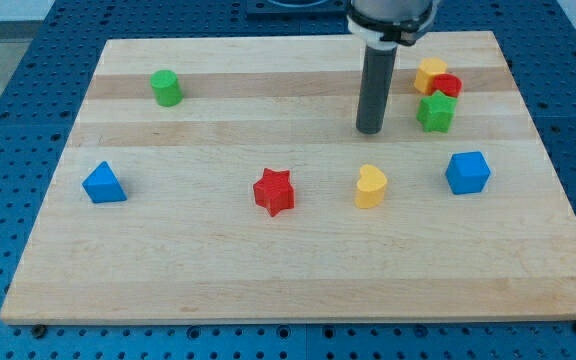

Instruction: Move the green star below the red circle

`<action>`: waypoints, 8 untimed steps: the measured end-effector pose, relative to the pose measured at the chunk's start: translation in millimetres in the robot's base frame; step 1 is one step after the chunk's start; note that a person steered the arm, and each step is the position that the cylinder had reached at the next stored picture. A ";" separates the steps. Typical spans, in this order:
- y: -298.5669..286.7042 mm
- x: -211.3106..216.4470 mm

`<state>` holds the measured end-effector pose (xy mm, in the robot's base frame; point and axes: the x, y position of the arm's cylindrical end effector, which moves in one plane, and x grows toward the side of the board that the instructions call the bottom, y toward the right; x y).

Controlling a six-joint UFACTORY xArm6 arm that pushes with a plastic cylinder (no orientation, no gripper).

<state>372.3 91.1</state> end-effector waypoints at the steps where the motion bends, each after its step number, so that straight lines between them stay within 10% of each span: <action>1: 20.2 -3.7; 6: 62.0 16.6; 8: -92.3 23.4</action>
